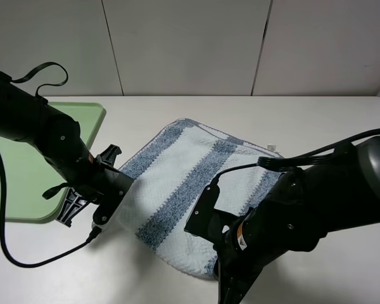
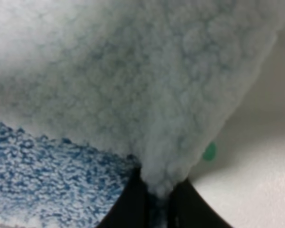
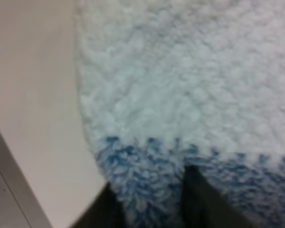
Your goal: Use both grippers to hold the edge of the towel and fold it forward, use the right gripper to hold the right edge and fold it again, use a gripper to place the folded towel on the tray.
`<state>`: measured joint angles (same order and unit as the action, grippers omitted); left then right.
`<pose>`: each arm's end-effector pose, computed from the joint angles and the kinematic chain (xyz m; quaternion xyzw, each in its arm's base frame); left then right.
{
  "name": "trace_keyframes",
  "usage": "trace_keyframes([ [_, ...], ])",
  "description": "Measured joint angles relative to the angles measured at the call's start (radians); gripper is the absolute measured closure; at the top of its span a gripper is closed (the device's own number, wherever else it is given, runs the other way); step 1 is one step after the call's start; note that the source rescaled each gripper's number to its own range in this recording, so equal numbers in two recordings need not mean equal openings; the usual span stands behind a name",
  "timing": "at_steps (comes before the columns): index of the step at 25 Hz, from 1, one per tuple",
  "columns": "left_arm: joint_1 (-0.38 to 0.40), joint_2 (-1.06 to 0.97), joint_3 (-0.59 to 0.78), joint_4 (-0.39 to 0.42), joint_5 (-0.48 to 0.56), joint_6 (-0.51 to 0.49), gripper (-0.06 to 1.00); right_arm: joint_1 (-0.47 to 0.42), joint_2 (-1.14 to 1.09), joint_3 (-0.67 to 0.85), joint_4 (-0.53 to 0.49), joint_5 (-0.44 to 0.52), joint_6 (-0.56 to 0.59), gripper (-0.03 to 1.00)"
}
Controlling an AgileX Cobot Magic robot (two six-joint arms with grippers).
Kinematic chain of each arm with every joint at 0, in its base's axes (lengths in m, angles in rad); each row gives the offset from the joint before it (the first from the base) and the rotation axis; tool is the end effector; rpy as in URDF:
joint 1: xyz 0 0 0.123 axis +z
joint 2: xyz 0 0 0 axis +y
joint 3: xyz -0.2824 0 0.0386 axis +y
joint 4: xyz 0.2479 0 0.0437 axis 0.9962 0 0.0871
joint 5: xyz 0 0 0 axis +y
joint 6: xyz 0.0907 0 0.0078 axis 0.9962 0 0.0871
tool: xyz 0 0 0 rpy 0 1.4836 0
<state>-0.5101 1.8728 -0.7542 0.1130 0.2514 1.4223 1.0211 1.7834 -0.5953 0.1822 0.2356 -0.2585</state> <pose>0.2581 -0.1415 0.0900 0.8425 0.5188 0.0826 0.1190 0.1282 0.2167 0.0888 -0.5220 0.8444 0.0725 0.0963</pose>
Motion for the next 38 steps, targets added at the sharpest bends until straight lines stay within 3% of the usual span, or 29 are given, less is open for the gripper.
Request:
trace_keyframes([
  [2,0.0,0.0,0.0,0.0,0.0,0.0,0.94,0.0,0.0,0.0,0.001,0.0,0.0,0.95],
  [3,0.0,0.0,0.0,0.0,0.001,0.0,0.94,0.0,0.0,0.0,0.001,0.0,0.0,0.97],
  [11,0.0,0.0,-0.001,0.0,0.037,-0.001,0.94,0.0,0.0,0.0,0.002,0.007,0.001,0.97],
  [18,0.0,-0.084,0.005,-0.011,0.149,-0.002,0.94,0.0,-0.002,-0.005,0.011,0.071,0.001,0.97],
  [38,0.0,-0.341,0.006,-0.091,0.457,-0.004,0.94,0.0,-0.35,-0.024,0.025,0.395,0.043,0.97],
])
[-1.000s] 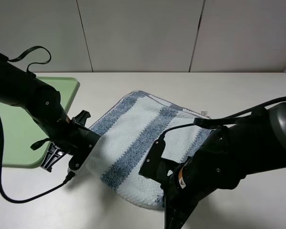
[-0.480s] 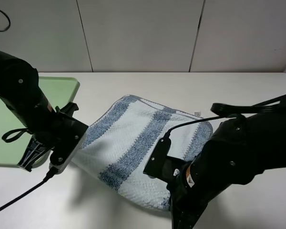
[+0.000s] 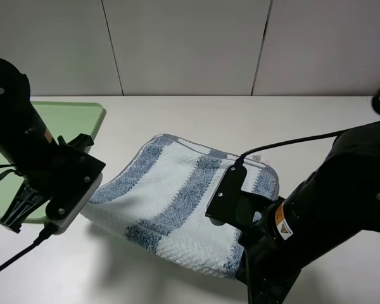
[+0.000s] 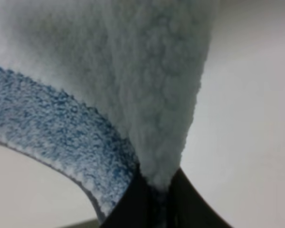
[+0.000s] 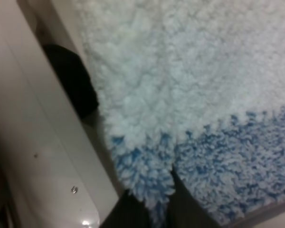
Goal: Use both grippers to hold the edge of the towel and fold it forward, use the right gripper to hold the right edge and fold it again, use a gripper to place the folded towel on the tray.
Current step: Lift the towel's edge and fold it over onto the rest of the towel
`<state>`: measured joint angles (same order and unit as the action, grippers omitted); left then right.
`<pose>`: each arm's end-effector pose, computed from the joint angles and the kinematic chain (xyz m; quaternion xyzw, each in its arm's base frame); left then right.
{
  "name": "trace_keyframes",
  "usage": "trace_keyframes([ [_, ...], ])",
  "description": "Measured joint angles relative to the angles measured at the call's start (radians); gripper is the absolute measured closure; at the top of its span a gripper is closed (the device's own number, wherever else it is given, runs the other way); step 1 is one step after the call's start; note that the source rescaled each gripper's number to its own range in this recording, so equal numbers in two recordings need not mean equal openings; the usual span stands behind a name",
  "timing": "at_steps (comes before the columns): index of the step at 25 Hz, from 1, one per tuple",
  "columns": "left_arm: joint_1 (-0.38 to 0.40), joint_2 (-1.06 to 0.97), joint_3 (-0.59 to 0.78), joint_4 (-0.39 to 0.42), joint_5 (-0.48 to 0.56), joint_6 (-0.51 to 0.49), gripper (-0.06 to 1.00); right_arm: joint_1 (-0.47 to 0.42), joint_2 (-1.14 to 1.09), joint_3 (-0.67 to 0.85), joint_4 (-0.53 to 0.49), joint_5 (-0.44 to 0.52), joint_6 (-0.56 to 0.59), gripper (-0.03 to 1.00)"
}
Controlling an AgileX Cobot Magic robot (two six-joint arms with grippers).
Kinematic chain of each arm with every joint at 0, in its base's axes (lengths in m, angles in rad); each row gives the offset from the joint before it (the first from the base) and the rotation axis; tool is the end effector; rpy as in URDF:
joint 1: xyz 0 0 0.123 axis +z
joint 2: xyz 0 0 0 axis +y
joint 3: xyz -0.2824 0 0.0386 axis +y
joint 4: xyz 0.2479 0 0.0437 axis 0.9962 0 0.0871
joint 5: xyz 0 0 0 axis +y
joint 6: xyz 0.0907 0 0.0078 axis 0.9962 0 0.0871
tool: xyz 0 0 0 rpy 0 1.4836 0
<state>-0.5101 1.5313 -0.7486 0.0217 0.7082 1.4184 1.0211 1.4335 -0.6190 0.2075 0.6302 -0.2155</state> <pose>0.2179 -0.1205 0.1731 0.8231 0.5617 0.0436 0.0716 0.1062 0.1946 0.1696 -0.5108 0.8503 0.1055 0.0701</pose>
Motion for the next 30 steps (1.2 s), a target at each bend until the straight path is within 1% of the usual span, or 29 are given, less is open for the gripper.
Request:
trace_keyframes([
  [6,0.0,-0.047,0.0,-0.013,0.064,-0.001,0.94,0.0,-0.039,-0.129,-0.015,0.197,0.007,0.97],
  [9,0.0,-0.091,0.0,-0.012,0.068,-0.001,0.94,0.0,-0.039,-0.181,-0.044,0.254,0.007,0.97],
  [14,0.0,-0.146,0.0,-0.009,0.086,-0.001,0.94,0.0,-0.039,-0.239,-0.101,0.312,0.007,0.97],
  [17,0.0,-0.158,0.0,0.015,0.075,-0.018,0.94,0.0,-0.039,-0.264,-0.141,0.327,0.007,0.97],
  [20,0.0,-0.154,0.0,0.079,0.01,-0.068,0.94,0.0,-0.039,-0.278,-0.192,0.316,0.007,0.97],
  [22,0.0,-0.142,0.0,0.099,-0.042,-0.085,0.94,0.0,-0.039,-0.279,-0.23,0.308,0.007,0.97],
  [27,0.0,-0.072,0.0,0.115,-0.125,-0.094,0.94,0.002,-0.039,-0.279,-0.302,0.286,0.007,0.97],
  [30,0.0,-0.037,0.0,0.128,-0.182,-0.095,0.94,-0.023,-0.038,-0.279,-0.312,0.27,0.007,0.97],
])
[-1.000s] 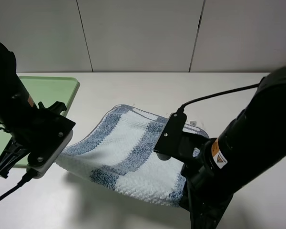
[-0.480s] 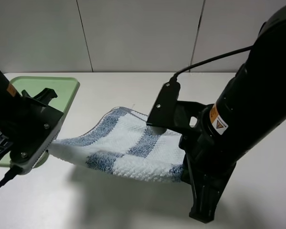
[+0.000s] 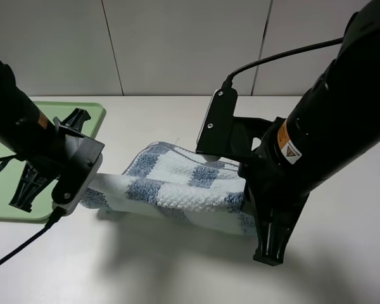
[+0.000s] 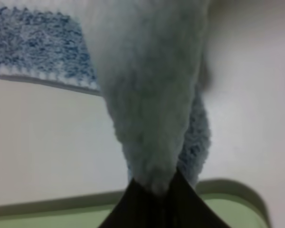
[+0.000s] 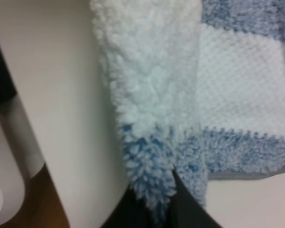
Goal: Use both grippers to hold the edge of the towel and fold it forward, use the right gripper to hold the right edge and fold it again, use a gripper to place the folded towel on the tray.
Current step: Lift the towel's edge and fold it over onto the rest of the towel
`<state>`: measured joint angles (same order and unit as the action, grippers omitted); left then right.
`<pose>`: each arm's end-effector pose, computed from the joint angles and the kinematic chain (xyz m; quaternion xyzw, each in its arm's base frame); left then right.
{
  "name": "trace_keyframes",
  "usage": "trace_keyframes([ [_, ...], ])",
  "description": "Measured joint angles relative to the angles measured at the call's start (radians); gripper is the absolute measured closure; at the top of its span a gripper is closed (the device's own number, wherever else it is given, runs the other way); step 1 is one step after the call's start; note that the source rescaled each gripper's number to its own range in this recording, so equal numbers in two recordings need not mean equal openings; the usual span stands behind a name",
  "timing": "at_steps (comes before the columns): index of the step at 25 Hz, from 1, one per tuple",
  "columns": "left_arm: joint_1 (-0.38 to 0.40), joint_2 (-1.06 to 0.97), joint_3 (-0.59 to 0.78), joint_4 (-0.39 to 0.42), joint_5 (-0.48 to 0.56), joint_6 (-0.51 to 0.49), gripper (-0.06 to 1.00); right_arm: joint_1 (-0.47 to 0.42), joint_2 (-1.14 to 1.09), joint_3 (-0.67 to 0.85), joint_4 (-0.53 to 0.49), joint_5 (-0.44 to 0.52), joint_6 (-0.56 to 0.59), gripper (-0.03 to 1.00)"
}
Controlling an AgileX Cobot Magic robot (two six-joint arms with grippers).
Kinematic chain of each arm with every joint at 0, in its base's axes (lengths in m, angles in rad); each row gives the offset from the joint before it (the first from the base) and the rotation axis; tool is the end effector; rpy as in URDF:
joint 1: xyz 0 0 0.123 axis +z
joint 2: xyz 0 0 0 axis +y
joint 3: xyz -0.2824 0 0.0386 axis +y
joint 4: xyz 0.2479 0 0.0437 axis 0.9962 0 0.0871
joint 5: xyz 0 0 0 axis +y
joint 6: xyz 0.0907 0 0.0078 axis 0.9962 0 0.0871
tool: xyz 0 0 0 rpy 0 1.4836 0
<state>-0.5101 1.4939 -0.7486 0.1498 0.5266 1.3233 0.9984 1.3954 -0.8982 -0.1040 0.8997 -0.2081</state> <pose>0.2329 -0.1225 0.1875 0.8109 0.5508 0.1210 0.1562 0.1422 0.2070 0.2403 -0.5838 0.8002 0.0089 0.1371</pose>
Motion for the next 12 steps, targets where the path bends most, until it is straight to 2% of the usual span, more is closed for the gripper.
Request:
trace_keyframes([
  [5,0.0,0.013,-0.029,0.004,-0.092,-0.001,0.94,-0.106,0.0,0.0,-0.006,-0.012,-0.02,0.97],
  [12,0.0,0.123,-0.123,0.01,-0.115,-0.001,0.94,-0.177,0.0,0.0,-0.006,-0.029,-0.076,0.97],
])
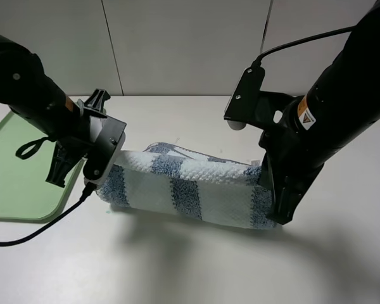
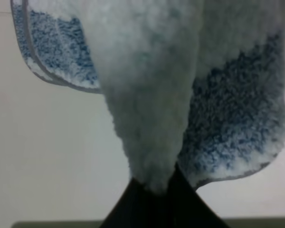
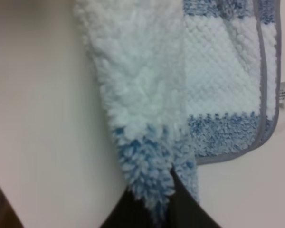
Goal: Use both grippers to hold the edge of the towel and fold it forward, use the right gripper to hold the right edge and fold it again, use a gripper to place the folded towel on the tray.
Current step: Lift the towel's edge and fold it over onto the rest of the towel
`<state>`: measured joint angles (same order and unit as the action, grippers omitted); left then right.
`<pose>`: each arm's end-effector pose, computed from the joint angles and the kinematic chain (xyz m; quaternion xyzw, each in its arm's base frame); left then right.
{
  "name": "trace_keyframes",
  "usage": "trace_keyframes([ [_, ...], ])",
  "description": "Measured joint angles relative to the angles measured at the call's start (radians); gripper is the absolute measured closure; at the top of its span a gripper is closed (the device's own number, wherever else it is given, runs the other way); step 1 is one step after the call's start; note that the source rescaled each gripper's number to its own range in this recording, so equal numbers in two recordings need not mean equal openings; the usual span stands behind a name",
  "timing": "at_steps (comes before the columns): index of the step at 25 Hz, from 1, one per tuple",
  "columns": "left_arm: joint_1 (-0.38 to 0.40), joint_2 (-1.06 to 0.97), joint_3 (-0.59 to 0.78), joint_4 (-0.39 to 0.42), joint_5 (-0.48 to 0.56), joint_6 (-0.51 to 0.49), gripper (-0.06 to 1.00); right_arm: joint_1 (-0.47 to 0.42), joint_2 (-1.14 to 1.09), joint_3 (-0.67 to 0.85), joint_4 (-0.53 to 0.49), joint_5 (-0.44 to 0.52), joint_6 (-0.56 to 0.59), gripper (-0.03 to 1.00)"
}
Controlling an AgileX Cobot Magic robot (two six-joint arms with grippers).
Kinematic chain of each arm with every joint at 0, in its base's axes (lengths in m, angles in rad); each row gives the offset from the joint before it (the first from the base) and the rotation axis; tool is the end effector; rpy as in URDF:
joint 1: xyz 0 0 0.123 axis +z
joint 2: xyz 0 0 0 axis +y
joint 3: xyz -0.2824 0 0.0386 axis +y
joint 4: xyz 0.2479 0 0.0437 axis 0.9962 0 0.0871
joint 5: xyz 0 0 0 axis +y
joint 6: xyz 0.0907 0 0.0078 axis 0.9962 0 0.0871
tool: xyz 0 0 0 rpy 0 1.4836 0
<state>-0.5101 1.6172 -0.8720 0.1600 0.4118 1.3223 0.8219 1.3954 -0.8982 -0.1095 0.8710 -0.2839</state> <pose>0.2711 -0.1450 0.1878 0.8044 0.5380 0.1428 0.2076 0.1782 0.1805 0.2411 -0.5434 0.8257 -0.0065 0.1514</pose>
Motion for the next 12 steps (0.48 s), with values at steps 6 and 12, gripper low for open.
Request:
trace_keyframes([
  [6,0.0,0.088,-0.098,0.022,-0.011,0.0,0.94,-0.002,0.0,0.0,-0.002,-0.014,-0.014,0.97],
  [12,0.0,0.171,-0.168,0.027,-0.017,0.0,0.94,-0.002,0.0,0.0,-0.014,-0.047,-0.021,0.97],
])
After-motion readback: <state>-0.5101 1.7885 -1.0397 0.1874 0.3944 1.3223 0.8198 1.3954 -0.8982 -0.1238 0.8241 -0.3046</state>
